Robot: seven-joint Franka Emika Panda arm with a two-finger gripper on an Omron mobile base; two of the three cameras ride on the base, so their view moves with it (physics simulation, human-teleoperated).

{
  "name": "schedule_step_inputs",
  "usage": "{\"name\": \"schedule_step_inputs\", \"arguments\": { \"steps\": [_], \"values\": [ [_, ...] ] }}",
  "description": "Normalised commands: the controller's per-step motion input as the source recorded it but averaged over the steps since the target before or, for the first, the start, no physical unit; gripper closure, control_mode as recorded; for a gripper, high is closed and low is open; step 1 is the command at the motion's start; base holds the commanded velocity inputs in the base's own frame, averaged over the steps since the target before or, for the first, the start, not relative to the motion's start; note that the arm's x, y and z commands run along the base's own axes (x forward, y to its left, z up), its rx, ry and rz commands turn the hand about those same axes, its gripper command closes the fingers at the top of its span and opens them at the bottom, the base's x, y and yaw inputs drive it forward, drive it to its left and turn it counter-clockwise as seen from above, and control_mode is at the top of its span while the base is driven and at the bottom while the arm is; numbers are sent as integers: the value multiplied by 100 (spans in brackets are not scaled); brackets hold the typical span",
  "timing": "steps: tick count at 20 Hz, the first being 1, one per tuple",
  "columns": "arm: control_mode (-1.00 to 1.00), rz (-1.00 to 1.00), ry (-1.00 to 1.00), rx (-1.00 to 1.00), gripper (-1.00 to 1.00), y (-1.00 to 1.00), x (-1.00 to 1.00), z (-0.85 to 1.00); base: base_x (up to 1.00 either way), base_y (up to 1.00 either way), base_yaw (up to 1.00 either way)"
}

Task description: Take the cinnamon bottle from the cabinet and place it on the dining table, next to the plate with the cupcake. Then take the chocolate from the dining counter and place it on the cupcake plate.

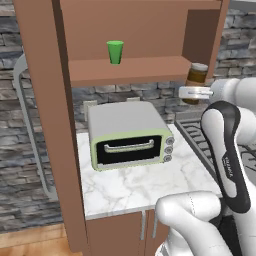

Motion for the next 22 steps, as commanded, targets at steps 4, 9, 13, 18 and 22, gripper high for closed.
{"name": "schedule_step_inputs", "arguments": {
  "steps": [4, 9, 13, 18, 22],
  "values": [
    [100, 0, 2, 3, 100, 0, -1, -1, 0, 0, 0],
    [100, 0, 0, 0, 100, 0, 0, 0, -32, 0, 2],
    [100, 0, 0, 0, 100, 0, 0, 0, -54, 0, -30],
    [100, 0, 0, 0, 100, 0, 0, 0, -22, 3, -82],
    [100, 0, 0, 0, 100, 0, 0, 0, -1, 1, -98]
  ]
}}
